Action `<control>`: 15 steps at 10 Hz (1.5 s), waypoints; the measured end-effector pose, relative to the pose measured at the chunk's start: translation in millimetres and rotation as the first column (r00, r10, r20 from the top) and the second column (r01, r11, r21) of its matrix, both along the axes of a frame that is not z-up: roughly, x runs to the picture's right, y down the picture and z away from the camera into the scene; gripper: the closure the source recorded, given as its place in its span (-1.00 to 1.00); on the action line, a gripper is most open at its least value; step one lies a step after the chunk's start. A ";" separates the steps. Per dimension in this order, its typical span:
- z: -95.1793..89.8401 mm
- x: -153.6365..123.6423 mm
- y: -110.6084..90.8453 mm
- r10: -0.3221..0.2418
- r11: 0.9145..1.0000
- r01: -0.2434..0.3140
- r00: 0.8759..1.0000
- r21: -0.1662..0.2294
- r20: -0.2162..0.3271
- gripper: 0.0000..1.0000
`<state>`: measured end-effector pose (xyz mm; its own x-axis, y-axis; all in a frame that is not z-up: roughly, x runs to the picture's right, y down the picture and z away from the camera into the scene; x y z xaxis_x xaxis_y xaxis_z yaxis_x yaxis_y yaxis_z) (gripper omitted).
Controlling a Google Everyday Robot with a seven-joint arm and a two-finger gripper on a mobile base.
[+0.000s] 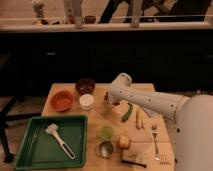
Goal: Place grapes in purple bowl
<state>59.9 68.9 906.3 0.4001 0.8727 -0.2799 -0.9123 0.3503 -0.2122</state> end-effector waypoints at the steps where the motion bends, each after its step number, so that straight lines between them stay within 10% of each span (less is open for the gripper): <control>1: -6.4 -2.1 -8.0 -0.011 1.000 0.010 1.000 0.021 0.028 1.00; 5: -11.4 -8.1 -28.7 -0.052 0.998 0.040 0.971 0.056 0.234 1.00; 11: -12.6 -6.3 -58.4 -0.052 0.996 0.004 0.847 0.092 0.530 1.00; 15: -12.6 -7.0 -59.4 -0.055 0.995 0.004 0.841 0.095 0.539 1.00</control>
<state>53.0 9.5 893.7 0.4917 0.8684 0.0644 -0.6506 0.4155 -0.6357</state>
